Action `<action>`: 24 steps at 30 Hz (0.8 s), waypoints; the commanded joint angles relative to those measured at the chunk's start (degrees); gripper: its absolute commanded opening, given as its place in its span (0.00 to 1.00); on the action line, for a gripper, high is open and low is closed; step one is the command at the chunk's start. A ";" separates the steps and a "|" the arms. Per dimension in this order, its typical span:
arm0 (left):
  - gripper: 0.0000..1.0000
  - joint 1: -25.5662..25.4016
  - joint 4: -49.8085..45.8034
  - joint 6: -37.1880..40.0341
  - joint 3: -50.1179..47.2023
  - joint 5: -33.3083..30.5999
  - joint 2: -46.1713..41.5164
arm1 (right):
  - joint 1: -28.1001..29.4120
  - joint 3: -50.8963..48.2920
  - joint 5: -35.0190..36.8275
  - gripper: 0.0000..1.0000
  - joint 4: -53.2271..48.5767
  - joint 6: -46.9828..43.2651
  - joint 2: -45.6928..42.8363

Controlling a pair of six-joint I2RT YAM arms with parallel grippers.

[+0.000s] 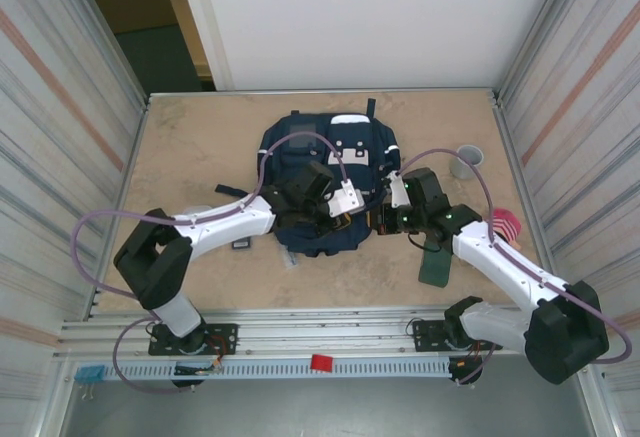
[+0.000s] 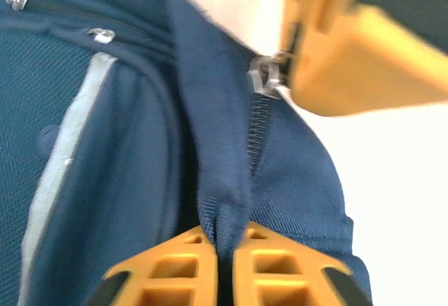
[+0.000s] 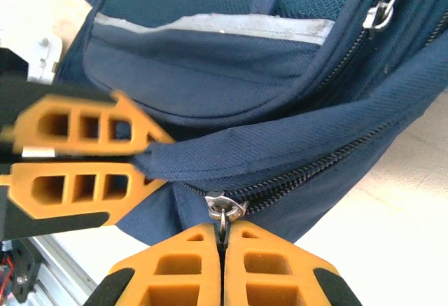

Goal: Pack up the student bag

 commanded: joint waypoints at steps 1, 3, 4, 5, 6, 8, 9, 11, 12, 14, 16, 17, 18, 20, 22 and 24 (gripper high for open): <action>0.00 0.48 -0.39 2.89 -2.01 1.45 -5.67 | -3.79 0.85 -1.92 0.00 0.42 -1.22 -0.66; 0.00 0.51 -0.25 4.04 -3.51 2.49 -8.48 | -7.60 0.56 -1.46 0.00 0.41 -1.18 0.90; 0.00 0.55 -0.05 4.69 -4.35 3.46 -9.97 | -9.57 0.72 -1.34 0.00 0.43 -1.33 2.19; 0.00 0.63 0.13 5.20 -4.96 4.61 -11.36 | -11.18 0.89 -1.31 0.00 0.72 -1.56 3.46; 0.00 0.65 0.44 5.68 -5.74 5.99 -12.88 | -12.96 1.27 -1.17 0.00 1.10 -1.72 5.09; 0.00 0.84 0.90 6.31 -6.73 8.59 -15.75 | -15.69 2.30 -1.33 0.00 2.48 -1.96 8.56; 0.00 0.81 0.90 6.62 -7.05 9.77 -17.00 | -17.12 2.85 -1.22 0.00 3.53 -2.05 10.40; 0.00 0.83 0.79 7.29 -7.31 11.28 -18.99 | -19.15 4.28 -1.22 0.00 5.65 -1.97 14.11; 0.00 0.83 0.75 7.53 -7.54 11.60 -19.79 | -20.01 5.18 -1.15 0.00 6.61 -1.97 16.12; 0.00 0.90 0.84 7.80 -7.78 11.37 -20.56 | -21.14 6.92 -1.92 0.00 8.15 -2.03 18.98; 0.00 0.98 1.49 7.68 -7.90 9.94 -20.21 | -21.57 8.39 -2.84 0.00 8.80 -2.36 20.52; 0.00 0.98 1.56 7.22 -7.66 8.69 -19.67 | -21.61 8.99 -3.22 0.00 8.72 -2.61 20.51; 0.00 0.99 1.45 6.62 -7.06 7.61 -18.71 | -21.58 9.16 -3.55 0.00 8.68 -2.75 20.09; 0.00 0.99 1.52 4.53 -5.64 5.15 -16.65 | -21.59 9.08 -3.70 0.06 8.29 -2.58 18.11; 0.00 0.98 1.89 0.70 -3.36 1.20 -13.96 | -21.62 8.90 -3.88 0.32 6.61 -2.71 15.33; 0.00 1.01 2.01 -2.07 -0.56 -1.58 -10.88 | -21.79 8.76 -3.91 0.47 3.49 -2.85 11.63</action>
